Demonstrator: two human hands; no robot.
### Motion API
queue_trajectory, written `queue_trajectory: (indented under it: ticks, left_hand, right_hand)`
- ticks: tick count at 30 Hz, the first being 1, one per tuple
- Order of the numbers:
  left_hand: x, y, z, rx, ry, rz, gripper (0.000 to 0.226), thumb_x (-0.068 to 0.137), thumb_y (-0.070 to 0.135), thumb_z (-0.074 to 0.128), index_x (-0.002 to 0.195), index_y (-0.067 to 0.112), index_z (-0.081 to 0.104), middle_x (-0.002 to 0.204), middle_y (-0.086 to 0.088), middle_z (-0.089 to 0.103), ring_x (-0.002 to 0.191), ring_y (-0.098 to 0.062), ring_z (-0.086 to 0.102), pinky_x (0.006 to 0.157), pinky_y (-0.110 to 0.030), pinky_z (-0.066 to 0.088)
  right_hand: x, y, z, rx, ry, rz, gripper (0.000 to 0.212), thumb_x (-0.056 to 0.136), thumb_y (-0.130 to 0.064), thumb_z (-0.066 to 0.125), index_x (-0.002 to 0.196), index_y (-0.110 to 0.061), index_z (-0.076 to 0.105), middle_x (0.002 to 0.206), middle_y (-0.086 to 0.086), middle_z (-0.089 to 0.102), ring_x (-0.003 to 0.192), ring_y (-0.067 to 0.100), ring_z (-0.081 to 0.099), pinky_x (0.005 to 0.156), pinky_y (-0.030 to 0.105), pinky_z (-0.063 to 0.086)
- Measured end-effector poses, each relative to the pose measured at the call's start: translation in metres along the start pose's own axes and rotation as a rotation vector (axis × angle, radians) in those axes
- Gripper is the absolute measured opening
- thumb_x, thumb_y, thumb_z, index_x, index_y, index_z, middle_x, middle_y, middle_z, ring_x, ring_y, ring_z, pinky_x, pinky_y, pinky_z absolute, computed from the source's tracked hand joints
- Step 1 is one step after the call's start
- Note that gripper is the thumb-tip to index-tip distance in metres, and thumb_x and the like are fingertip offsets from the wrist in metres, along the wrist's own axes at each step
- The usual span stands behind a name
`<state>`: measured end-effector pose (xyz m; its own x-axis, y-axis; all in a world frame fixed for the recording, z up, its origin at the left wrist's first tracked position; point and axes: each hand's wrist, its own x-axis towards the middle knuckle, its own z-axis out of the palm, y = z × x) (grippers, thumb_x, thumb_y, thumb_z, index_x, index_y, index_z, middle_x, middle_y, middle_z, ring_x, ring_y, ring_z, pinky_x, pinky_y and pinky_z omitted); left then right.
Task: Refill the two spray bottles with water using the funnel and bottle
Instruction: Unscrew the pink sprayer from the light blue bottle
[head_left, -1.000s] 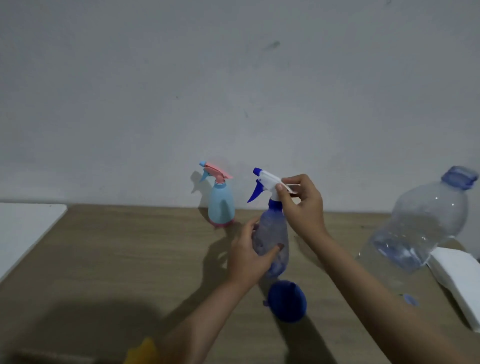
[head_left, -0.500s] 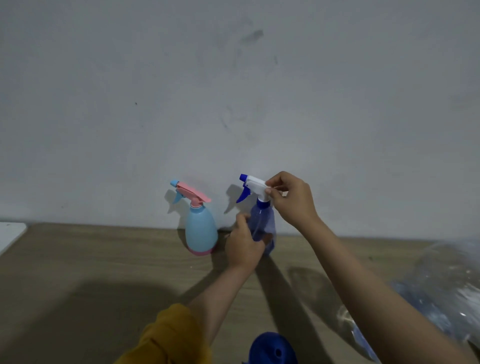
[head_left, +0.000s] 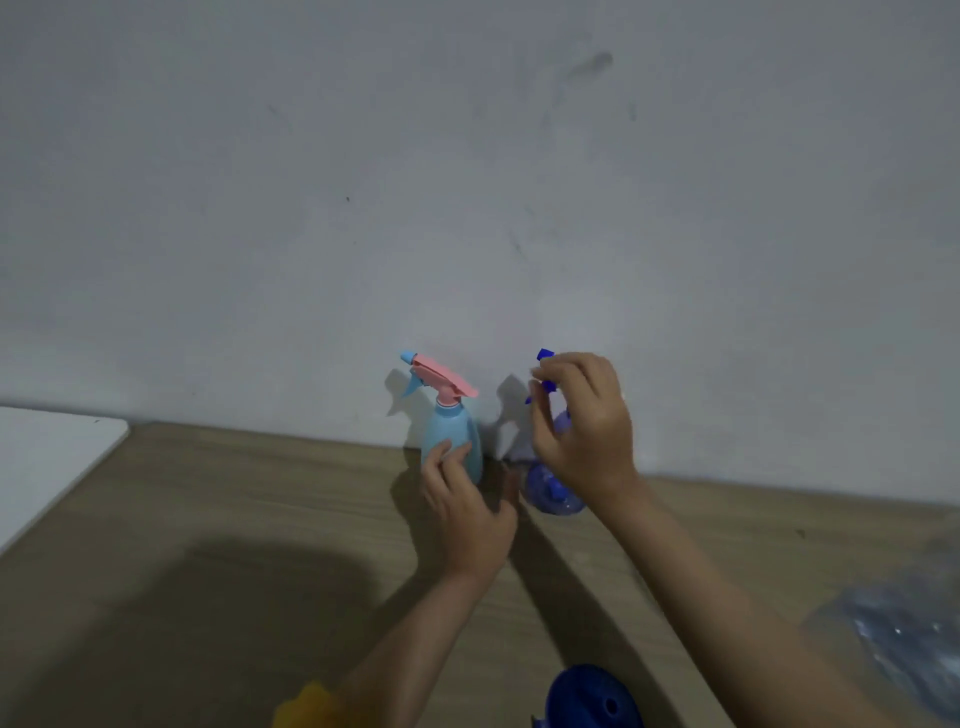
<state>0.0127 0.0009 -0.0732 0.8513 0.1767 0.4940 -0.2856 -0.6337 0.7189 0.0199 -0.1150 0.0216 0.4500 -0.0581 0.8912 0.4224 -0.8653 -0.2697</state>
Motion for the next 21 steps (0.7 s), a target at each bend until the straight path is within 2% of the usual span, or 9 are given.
queue_trajectory:
  ticks: [2, 5, 7, 9, 11, 16, 19, 21]
  left_hand:
    - [0.012, -0.009, -0.009, 0.032, 0.006, -0.076, 0.078, 0.064, 0.031, 0.084, 0.126, 0.003, 0.047, 0.127, -0.017, 0.046, 0.112, -0.022, 0.038, 0.087, -0.034, 0.045]
    - [0.032, -0.027, -0.015, 0.077, -0.111, -0.189, 0.091, 0.063, 0.033, 0.083, 0.136, 0.013, 0.033, 0.134, -0.008, 0.043, 0.119, -0.022, 0.04, 0.09, -0.036, 0.048]
    - [0.043, -0.035, -0.015, 0.081, -0.194, -0.218, 0.085, 0.065, 0.036, 0.081, 0.133, 0.02, 0.033, 0.131, -0.003, 0.049, 0.119, -0.021, 0.047, 0.091, -0.04, 0.052]
    - [0.049, -0.035, -0.016, 0.048, -0.255, -0.231, 0.074, 0.069, 0.035, 0.079, 0.129, 0.022, 0.037, 0.124, -0.001, 0.055, 0.114, -0.02, 0.053, 0.087, -0.039, 0.054]
    - [0.051, -0.032, -0.018, 0.0, -0.277, -0.244, 0.068, 0.073, 0.03, 0.077, 0.128, 0.019, 0.04, 0.123, -0.002, 0.056, 0.114, -0.021, 0.055, 0.088, -0.032, 0.053]
    - [0.043, -0.013, -0.046, -0.074, -0.246, -0.195, 0.064, 0.073, 0.037, 0.076, 0.124, 0.017, 0.043, 0.119, 0.0, 0.057, 0.105, -0.016, 0.056, 0.075, -0.023, 0.048]
    - [0.029, -0.001, -0.072, -0.115, -0.242, -0.188, 0.064, 0.07, 0.043, 0.077, 0.12, 0.019, 0.045, 0.115, 0.003, 0.056, 0.097, -0.012, 0.055, 0.07, -0.02, 0.044]
    - [0.014, 0.006, -0.092, -0.13, -0.272, -0.184, 0.066, 0.069, 0.045, 0.078, 0.12, 0.019, 0.044, 0.113, 0.006, 0.052, 0.097, -0.01, 0.053, 0.062, -0.011, 0.037]
  right_hand:
    - [0.005, -0.018, 0.021, 0.086, -0.148, -0.01, 0.014, 0.086, -0.009, 0.058, 0.094, -0.001, 0.067, 0.092, 0.011, 0.067, 0.087, 0.022, 0.061, 0.08, 0.022, 0.048]
    - [0.011, -0.028, 0.051, 0.135, -0.443, 0.223, 0.031, 0.091, -0.019, 0.06, 0.121, -0.012, 0.061, 0.117, 0.005, 0.064, 0.106, 0.016, 0.059, 0.089, 0.02, 0.046]
    - [0.014, -0.027, 0.065, 0.18, -0.557, 0.375, 0.035, 0.091, -0.019, 0.061, 0.126, -0.018, 0.059, 0.121, 0.003, 0.063, 0.106, 0.015, 0.059, 0.091, 0.022, 0.046]
    - [0.016, -0.027, 0.073, 0.243, -0.54, 0.502, 0.031, 0.091, -0.015, 0.062, 0.122, -0.019, 0.063, 0.113, 0.003, 0.069, 0.097, 0.013, 0.062, 0.09, 0.029, 0.053]
    - [0.016, -0.028, 0.075, 0.25, -0.482, 0.548, 0.029, 0.09, -0.01, 0.061, 0.117, -0.018, 0.067, 0.108, 0.002, 0.071, 0.092, 0.012, 0.064, 0.089, 0.034, 0.055]
    - [0.024, -0.045, 0.051, 0.303, -0.42, 0.53, 0.027, 0.088, -0.007, 0.061, 0.112, -0.016, 0.07, 0.103, 0.002, 0.073, 0.08, 0.009, 0.061, 0.075, 0.021, 0.051]
    - [0.023, -0.06, 0.022, 0.328, -0.416, 0.529, 0.027, 0.088, -0.008, 0.063, 0.112, -0.017, 0.071, 0.101, -0.001, 0.073, 0.085, 0.011, 0.065, 0.079, 0.024, 0.055]
    - [0.015, -0.071, 0.0, 0.351, -0.401, 0.551, 0.027, 0.086, -0.008, 0.065, 0.111, -0.017, 0.071, 0.097, -0.005, 0.072, 0.085, 0.01, 0.066, 0.078, 0.024, 0.055]
